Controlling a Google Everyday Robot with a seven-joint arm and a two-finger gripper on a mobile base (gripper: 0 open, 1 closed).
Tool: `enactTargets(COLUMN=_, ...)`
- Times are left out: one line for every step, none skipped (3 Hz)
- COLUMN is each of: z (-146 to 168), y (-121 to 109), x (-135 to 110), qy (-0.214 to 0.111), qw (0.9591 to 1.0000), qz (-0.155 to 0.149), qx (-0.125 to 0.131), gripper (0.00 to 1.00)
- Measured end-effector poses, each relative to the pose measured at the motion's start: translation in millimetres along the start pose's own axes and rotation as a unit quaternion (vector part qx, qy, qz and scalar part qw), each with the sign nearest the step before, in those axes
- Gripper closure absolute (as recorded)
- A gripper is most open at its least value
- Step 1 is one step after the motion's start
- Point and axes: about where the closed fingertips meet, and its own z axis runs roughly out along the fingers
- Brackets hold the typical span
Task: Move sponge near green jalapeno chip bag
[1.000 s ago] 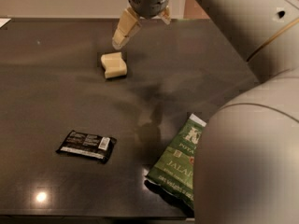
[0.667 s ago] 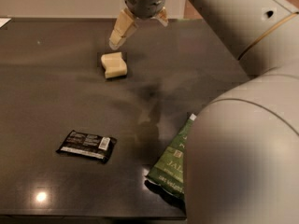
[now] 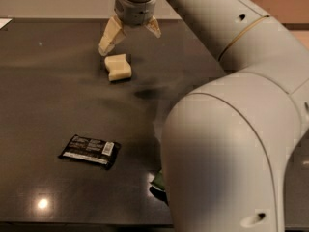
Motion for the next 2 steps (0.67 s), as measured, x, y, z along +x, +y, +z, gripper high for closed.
enactTargets(z=24.2, y=13.3, x=-7.9, qy=0.019, qw=0.9996, qz=0.019, qx=-0.011, gripper=0.00)
enactTargets(z=50.0, y=23.0, x=-12.5, qy=0.039, qw=0.9985, qz=0.036, qx=-0.016, gripper=0.00)
